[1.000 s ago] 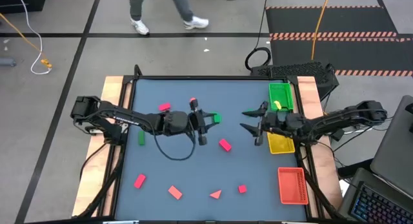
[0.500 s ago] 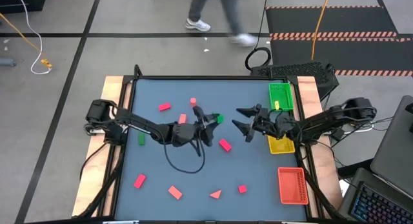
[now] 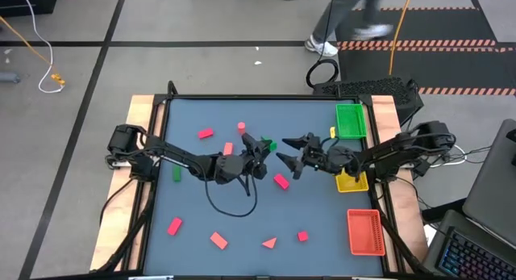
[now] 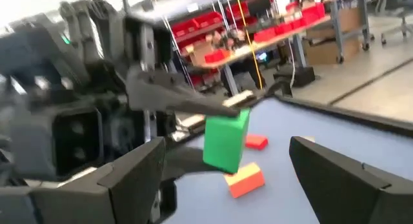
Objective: Sort & place blocks by color
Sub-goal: Put the bottom center green block into the yellow basket
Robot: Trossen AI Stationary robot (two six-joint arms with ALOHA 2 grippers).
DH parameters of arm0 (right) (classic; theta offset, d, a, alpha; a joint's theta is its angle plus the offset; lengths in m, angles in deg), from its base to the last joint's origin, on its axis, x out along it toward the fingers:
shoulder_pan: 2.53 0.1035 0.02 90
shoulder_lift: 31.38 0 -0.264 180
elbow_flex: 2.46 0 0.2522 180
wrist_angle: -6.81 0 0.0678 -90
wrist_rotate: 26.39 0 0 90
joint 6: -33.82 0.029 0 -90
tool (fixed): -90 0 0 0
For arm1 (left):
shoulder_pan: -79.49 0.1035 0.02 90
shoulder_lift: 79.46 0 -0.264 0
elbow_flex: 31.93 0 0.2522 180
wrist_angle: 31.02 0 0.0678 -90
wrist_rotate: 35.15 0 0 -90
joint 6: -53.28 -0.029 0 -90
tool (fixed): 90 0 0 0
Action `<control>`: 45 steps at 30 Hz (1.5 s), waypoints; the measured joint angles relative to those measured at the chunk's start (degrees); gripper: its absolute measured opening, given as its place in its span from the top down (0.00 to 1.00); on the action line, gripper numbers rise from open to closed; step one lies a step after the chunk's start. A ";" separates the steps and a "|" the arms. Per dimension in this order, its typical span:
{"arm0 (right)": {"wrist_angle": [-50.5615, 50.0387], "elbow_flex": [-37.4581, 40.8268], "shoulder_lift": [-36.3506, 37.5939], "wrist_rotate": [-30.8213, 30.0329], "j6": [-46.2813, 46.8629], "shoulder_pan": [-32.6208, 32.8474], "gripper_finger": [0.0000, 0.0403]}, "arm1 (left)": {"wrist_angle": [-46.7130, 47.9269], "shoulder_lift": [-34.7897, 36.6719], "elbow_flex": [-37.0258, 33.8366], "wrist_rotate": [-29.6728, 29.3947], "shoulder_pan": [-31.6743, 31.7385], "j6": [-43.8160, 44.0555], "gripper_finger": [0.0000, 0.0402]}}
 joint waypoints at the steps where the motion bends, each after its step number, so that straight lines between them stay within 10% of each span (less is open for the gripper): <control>1: -0.88 -1.02 -1.18 -0.03 0.46 -0.09 0.19 | -0.05 0.00 0.00 0.01 -0.16 -0.03 0.67; 18: -3.11 -7.65 -7.66 0.09 1.37 -2.54 0.24 | 1.74 0.00 0.04 -1.70 -2.16 -1.13 0.67; 28: -3.23 -7.69 -7.64 1.92 -2.00 -2.56 0.76 | 1.55 0.00 0.04 -2.53 -2.16 0.22 0.59; 45: -16.40 -7.60 -2.59 2.05 -10.44 -1.72 0.76 | 1.88 0.04 0.04 -13.55 -2.40 0.46 0.52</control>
